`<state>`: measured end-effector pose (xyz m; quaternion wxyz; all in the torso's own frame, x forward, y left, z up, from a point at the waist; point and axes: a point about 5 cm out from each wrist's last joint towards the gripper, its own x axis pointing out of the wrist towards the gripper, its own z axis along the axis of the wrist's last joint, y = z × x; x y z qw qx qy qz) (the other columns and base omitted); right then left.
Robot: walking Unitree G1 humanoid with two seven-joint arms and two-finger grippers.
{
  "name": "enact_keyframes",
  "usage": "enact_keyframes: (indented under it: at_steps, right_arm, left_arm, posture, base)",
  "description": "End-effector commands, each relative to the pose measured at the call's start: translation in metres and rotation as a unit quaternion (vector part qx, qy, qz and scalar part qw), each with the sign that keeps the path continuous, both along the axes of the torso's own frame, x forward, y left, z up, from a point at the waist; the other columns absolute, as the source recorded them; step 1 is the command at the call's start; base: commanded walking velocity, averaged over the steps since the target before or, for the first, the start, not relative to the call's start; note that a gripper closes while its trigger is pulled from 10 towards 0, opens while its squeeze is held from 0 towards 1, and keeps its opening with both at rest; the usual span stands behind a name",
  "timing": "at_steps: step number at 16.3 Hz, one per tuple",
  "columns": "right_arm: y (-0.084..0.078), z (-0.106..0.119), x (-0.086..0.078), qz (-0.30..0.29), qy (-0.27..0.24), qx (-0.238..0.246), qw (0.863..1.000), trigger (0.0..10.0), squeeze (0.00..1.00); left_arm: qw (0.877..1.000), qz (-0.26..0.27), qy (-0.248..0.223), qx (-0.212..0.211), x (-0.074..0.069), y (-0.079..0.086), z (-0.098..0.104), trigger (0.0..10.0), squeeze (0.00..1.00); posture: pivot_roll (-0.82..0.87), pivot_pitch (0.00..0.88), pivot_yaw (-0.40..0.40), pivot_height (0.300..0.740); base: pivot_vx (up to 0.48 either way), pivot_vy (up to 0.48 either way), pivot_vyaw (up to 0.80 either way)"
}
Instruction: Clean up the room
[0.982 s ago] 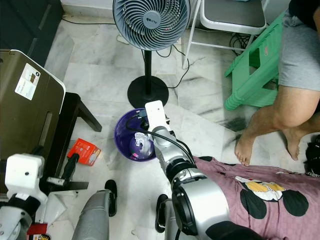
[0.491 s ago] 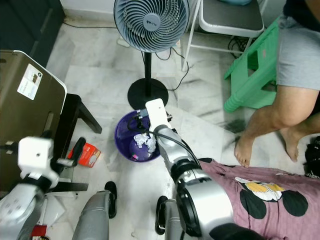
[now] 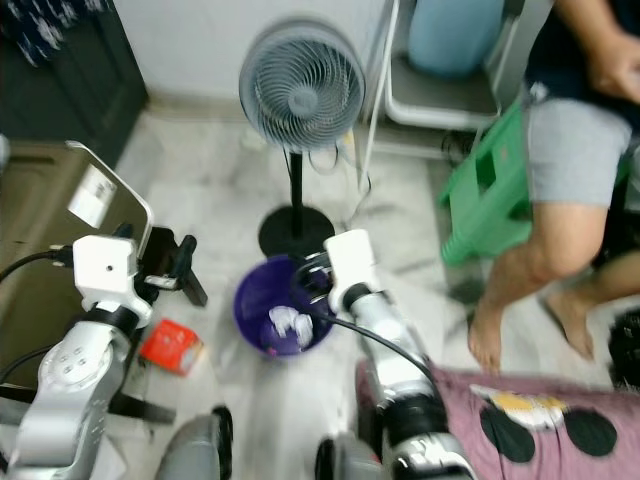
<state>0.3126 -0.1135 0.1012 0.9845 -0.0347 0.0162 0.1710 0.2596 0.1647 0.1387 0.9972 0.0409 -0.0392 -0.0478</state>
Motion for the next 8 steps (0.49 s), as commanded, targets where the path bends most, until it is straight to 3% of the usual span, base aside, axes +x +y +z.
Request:
enact_keyframes:
  at_steps: [1, 3, 5, 8]
  right_arm:
    - [-0.011, 0.008, -0.002, -0.029, -0.017, 0.011, 0.999, 10.0, 1.0]
    - [-0.026, 0.014, -0.009, -0.065, -0.031, 0.011, 0.997, 10.0, 1.0]
    - [-0.049, 0.016, -0.037, -0.118, -0.056, -0.003, 0.991, 10.0, 1.0]
    - [-0.046, 0.021, -0.047, -0.139, -0.066, 0.011, 0.988, 10.0, 1.0]
  left_arm:
    - [1.0, 0.009, -0.001, 0.003, 0.001, 0.001, -0.002, 10.0, 0.0]
    - [1.0, 0.007, -0.006, -0.001, 0.006, -0.002, -0.003, 10.0, 0.0]
    - [1.0, -0.004, -0.01, -0.009, 0.014, -0.01, -0.006, 10.0, 0.0]
    - [1.0, -0.006, -0.004, -0.016, 0.015, -0.014, -0.013, 10.0, 0.0]
  posture:
    - [0.04, 0.009, -0.015, 0.74]
    - [0.03, 0.0, -0.006, 0.74]
    - [-0.02, 0.0, 0.023, 0.74]
    - [-0.03, 0.0, 0.024, 0.74]
  base:
    - [0.0, 0.0, 0.0]
    - [0.0, 0.0, 0.0]
    - [0.0, 0.0, 0.0]
    - [0.0, 0.0, 0.0]
